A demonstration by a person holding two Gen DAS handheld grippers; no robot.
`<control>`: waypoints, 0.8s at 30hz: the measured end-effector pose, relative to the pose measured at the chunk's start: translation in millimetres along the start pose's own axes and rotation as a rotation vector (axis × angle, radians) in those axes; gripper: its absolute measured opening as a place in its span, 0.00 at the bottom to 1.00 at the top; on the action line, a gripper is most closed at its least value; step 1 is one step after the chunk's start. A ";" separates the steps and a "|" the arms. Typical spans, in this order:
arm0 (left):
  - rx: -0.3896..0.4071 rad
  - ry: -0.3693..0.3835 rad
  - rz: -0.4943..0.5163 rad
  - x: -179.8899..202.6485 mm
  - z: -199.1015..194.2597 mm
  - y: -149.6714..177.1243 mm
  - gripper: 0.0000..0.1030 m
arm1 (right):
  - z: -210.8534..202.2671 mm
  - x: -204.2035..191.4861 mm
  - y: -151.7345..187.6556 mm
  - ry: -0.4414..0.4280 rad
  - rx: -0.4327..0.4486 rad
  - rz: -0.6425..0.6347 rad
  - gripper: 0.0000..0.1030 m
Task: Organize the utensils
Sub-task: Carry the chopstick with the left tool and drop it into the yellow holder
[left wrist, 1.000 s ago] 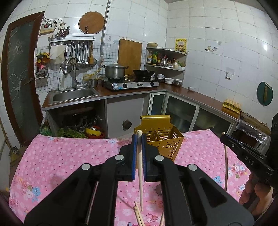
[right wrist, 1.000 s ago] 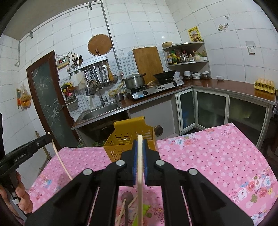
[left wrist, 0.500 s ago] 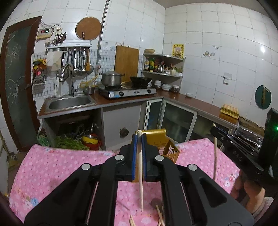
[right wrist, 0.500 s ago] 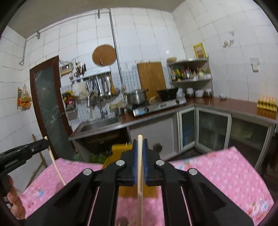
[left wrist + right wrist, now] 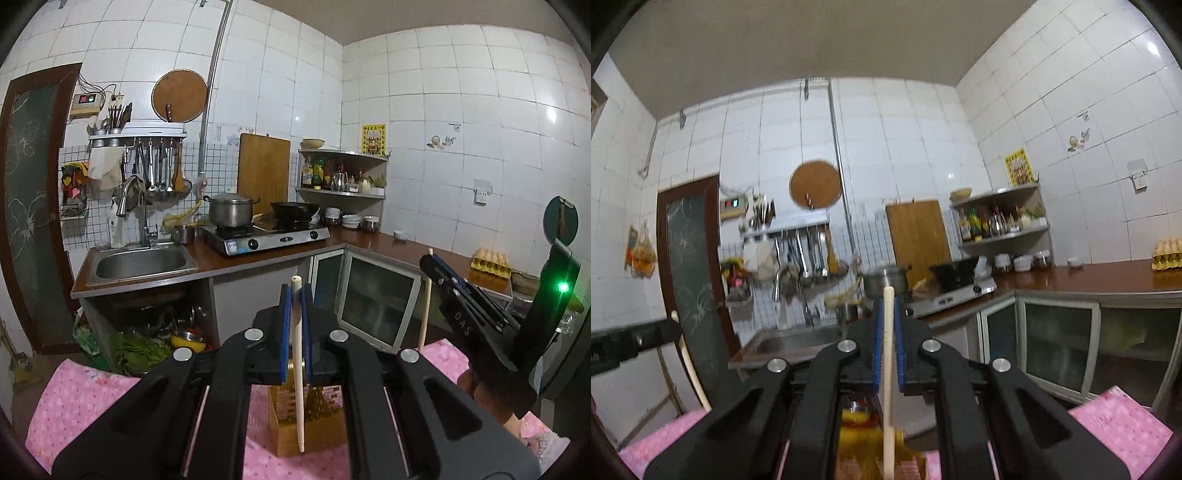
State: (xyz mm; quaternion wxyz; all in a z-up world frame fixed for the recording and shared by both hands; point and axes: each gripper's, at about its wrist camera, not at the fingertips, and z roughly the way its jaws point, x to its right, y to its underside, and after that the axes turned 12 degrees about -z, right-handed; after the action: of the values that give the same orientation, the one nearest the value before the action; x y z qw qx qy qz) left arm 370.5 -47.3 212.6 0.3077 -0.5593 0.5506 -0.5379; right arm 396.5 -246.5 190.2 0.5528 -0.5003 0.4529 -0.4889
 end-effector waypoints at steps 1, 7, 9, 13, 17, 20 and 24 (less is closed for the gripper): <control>0.008 0.000 0.000 1.0 2.0 -2.3 0.04 | 3.7 -0.4 -2.4 0.005 0.012 0.002 0.06; 0.050 -0.007 0.017 7.2 21.5 -11.6 0.04 | 39.9 2.7 -1.6 0.028 0.024 0.022 0.06; 0.054 -0.006 0.022 8.0 30.6 -10.9 0.04 | 50.0 0.6 3.1 0.035 0.019 0.006 0.06; 0.050 -0.010 0.013 4.2 48.1 1.0 0.04 | 60.8 -1.0 17.5 0.048 0.009 -0.020 0.06; 0.008 -0.035 0.005 -6.7 72.7 22.9 0.04 | 65.6 1.2 34.8 0.055 -0.008 -0.041 0.06; -0.020 -0.040 0.001 -14.1 83.2 35.8 0.04 | 66.7 4.3 47.1 0.040 -0.033 -0.053 0.06; -0.049 -0.057 -0.009 -25.6 92.9 52.4 0.04 | 59.8 2.0 59.9 0.016 -0.065 -0.074 0.06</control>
State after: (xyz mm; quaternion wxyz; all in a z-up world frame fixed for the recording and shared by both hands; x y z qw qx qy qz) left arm 447.7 -56.8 135.2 0.3070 -0.5844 0.5521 -0.5094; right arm 461.2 -240.6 135.8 0.5142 -0.5304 0.4540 -0.4981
